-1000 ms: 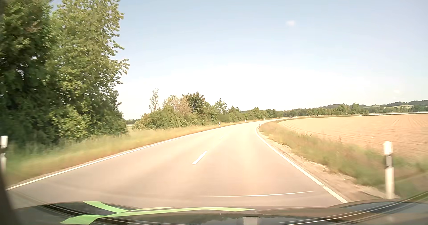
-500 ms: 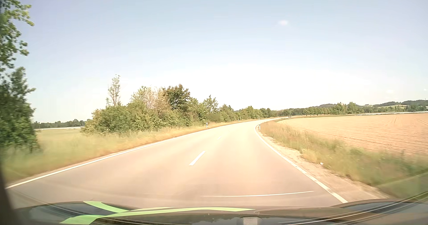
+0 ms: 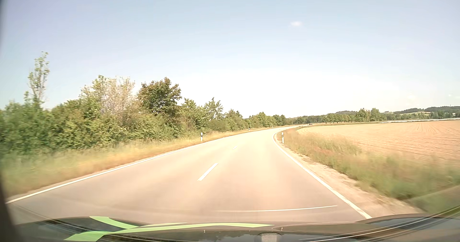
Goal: Follow the waypoints while adhering to traffic rules and regulations
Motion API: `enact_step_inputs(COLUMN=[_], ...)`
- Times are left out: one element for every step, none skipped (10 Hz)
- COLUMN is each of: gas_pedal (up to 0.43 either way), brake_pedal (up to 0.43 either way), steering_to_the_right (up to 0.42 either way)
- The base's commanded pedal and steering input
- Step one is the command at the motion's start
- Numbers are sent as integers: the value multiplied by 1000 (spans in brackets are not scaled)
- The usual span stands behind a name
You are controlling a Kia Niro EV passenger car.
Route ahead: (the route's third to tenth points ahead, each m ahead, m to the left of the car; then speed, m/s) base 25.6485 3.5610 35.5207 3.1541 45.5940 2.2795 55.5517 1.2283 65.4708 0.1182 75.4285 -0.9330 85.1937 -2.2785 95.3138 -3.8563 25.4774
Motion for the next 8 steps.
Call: enact_step_inputs(gas_pedal=[228, 240, 240, 240, 240, 240, 240, 240], brake_pedal=[0, 0, 0, 0, 0, 0, 0, 0], steering_to_the_right=[11, 11, 11, 11, 11, 11, 10, 10])
